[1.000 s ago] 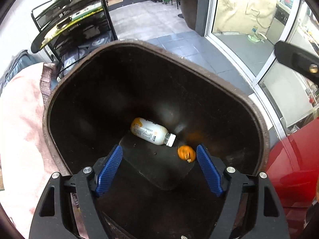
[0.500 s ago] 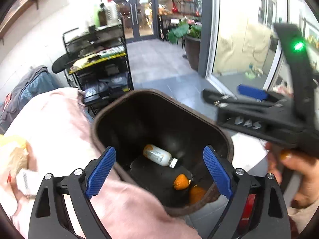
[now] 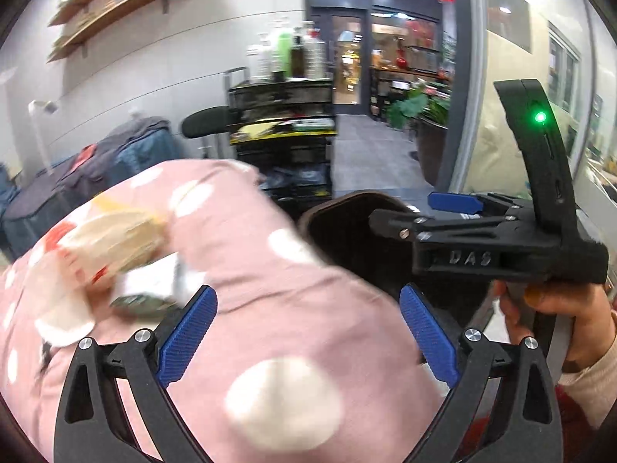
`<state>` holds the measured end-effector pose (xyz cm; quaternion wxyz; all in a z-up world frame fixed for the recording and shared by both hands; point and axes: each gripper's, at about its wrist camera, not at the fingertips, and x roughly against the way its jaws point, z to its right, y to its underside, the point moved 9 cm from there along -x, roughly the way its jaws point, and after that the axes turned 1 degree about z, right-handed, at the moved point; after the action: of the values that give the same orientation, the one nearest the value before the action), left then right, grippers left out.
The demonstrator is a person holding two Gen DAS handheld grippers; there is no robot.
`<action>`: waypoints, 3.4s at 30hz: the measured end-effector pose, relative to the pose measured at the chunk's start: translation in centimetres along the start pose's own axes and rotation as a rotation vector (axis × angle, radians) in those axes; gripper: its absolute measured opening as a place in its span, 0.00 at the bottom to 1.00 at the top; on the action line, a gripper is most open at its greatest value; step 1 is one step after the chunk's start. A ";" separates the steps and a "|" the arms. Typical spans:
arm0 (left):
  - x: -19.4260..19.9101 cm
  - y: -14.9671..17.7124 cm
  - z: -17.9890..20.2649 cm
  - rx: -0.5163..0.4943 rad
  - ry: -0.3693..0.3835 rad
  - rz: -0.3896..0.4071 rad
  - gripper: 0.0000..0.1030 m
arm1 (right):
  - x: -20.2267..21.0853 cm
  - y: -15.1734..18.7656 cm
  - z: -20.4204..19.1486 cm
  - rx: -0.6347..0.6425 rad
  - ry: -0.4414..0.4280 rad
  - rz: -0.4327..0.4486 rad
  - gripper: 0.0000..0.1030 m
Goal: Collect trash
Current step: 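Move both tools back over the table toward the remaining trash, then grasp the white face mask with the left gripper while the right grasps the milk carton, then carry the carton and mask over the bin and open both grippers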
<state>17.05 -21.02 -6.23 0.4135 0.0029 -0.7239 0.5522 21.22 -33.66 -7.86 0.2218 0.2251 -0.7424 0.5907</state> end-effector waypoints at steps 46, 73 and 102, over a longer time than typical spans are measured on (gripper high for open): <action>-1.2 8.8 -31.3 0.677 -0.205 -0.140 0.22 | -15.8 2.4 -23.9 0.908 -0.201 -0.390 0.52; 8.4 6.0 -22.8 0.575 -0.195 0.077 0.03 | -4.0 1.4 -21.3 0.581 -0.315 -0.165 0.52; 2.8 -2.9 -3.8 0.224 0.106 0.115 0.03 | 0.3 3.0 5.8 0.067 0.076 -0.164 0.52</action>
<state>18.85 -17.82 -2.06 0.4160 -0.0217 -0.6340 0.6515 18.83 -38.72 -11.18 0.2899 0.2697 -0.6924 0.6031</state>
